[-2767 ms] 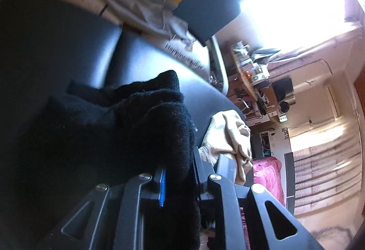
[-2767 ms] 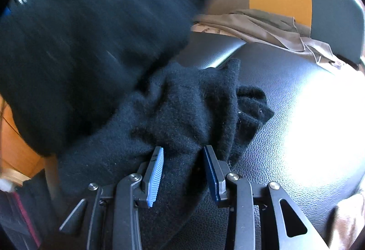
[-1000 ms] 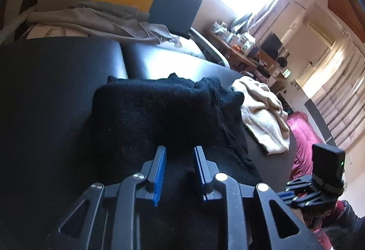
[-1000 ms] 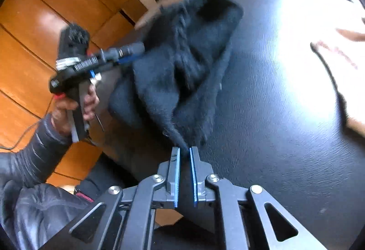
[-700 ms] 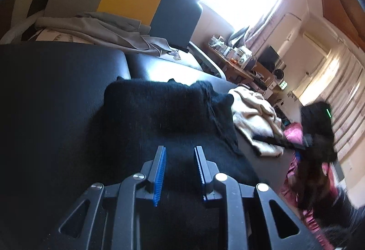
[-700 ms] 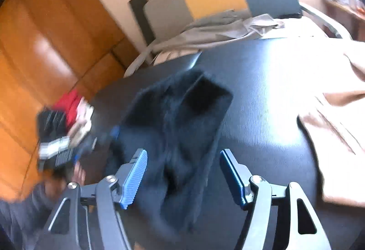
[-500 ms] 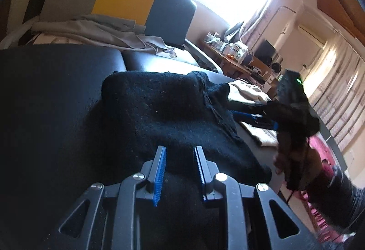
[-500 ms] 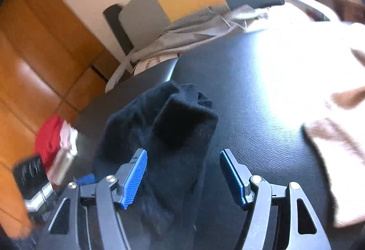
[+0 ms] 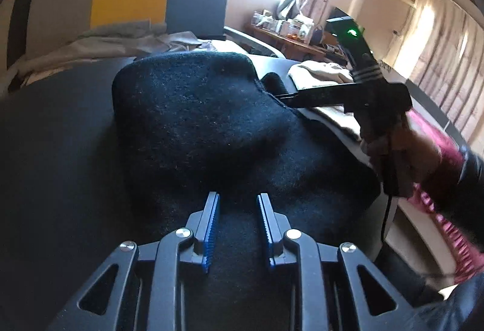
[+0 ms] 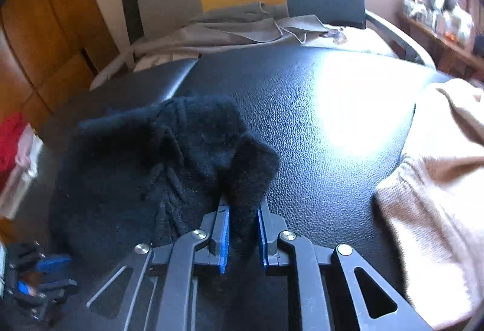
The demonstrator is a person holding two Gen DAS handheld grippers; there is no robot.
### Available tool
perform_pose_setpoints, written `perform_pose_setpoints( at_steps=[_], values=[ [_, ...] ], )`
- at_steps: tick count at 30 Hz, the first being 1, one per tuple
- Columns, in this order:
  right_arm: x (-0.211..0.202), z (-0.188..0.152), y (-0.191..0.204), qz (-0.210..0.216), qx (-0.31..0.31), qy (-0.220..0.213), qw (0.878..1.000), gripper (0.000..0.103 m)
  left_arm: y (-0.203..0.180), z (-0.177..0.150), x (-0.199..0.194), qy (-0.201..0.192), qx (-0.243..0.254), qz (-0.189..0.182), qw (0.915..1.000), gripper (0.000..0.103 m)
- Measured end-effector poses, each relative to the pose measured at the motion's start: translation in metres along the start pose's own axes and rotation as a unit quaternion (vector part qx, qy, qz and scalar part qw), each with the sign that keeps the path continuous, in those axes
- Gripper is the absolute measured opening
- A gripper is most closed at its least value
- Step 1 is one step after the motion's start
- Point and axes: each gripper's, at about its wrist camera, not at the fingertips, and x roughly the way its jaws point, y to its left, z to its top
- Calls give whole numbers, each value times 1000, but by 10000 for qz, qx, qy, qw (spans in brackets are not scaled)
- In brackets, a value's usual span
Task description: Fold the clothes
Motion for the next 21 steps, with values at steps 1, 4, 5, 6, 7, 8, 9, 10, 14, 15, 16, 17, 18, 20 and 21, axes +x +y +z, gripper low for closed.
perform_pose_setpoints(
  at_steps=[1, 4, 5, 6, 7, 8, 9, 10, 14, 15, 16, 17, 18, 20, 21],
  values=[
    [-1, 0, -3, 89, 67, -44, 9999, 20, 2, 2, 0, 12, -74, -40, 10000, 25],
    [-13, 3, -10, 269, 148, -199, 9993, 25, 5, 11, -8, -50, -161, -71, 9998, 25],
    [-20, 4, -7, 227, 64, -320, 9992, 27, 7, 15, -12, -124, -173, -49, 9998, 25],
    [-28, 2, -4, 193, -28, -427, 9989, 27, 9, 20, -17, -228, -183, -4, 9996, 25],
    [-37, -3, 0, 192, -149, -500, 9985, 27, 13, 27, -22, -335, -189, 52, 9992, 25],
    [-44, -5, 6, 221, -296, -568, 9977, 28, 18, 34, -26, -442, -196, 107, 9988, 25],
    [-51, -7, 13, 255, -454, -630, 9967, 31, 22, 41, -29, -546, -192, 184, 9982, 25],
    [-55, -9, 23, 299, -638, -678, 9952, 39, 26, 48, -30, -632, -182, 292, 9974, 26],
    [-62, -13, 61, 355, -1391, -735, 9869, 50, 43, 83, -17, -689, -284, 553, 9957, 30],
    [-59, -12, 69, 367, -1555, -731, 9844, 50, 46, 92, -13, -697, -310, 547, 9956, 31],
    [-58, -10, 76, 342, -1711, -754, 9818, 50, 51, 100, -6, -670, -342, 544, 9957, 31],
    [-58, -8, 79, 231, -1790, -812, 9802, 50, 55, 107, 0, -604, -371, 532, 9961, 31],
    [-59, -7, 82, 119, -1868, -870, 9785, 50, 57, 112, 6, -539, -365, 527, 9965, 31],
    [-64, -4, 86, -136, -1998, -1030, 9743, 49, 58, 121, 18, -406, -296, 565, 9971, 31],
    [-75, -5, 83, -356, -1987, -1240, 9715, 49, 59, 125, 24, -340, -261, 585, 9974, 31]
  ],
)
